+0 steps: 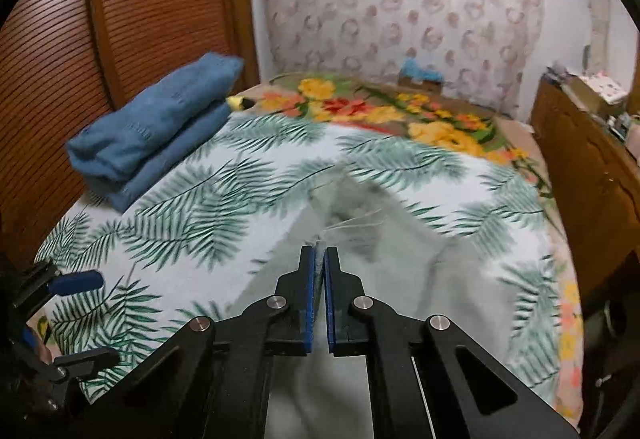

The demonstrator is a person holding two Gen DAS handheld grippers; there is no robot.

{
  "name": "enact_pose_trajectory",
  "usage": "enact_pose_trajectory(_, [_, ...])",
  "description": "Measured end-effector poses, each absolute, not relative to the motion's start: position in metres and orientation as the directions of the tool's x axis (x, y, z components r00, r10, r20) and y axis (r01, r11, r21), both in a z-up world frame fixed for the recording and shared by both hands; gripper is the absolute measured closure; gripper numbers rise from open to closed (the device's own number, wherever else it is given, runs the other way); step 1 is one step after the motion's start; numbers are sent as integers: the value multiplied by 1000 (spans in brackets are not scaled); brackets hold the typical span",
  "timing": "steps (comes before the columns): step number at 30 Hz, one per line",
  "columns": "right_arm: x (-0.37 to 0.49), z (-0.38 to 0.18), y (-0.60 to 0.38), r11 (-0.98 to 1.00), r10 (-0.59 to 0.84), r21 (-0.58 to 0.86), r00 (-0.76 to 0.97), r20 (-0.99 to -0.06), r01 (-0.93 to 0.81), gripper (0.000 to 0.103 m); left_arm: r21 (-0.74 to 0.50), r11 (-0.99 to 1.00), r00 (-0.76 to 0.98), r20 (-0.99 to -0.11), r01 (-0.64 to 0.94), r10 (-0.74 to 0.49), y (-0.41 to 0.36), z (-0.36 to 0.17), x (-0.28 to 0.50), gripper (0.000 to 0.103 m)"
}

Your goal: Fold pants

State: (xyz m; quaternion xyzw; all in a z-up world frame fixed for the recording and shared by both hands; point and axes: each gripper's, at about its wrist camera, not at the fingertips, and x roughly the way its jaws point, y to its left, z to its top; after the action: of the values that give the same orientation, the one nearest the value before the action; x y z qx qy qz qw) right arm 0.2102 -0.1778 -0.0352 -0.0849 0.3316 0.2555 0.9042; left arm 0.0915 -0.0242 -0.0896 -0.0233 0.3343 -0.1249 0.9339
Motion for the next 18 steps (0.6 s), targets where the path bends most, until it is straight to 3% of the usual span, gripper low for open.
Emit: enact_pose_trajectory(18, [239, -24, -230, 929, 253, -38, 708, -659, -368, 99, -118, 966, 738, -625, 230, -252, -31, -91, 91, 27])
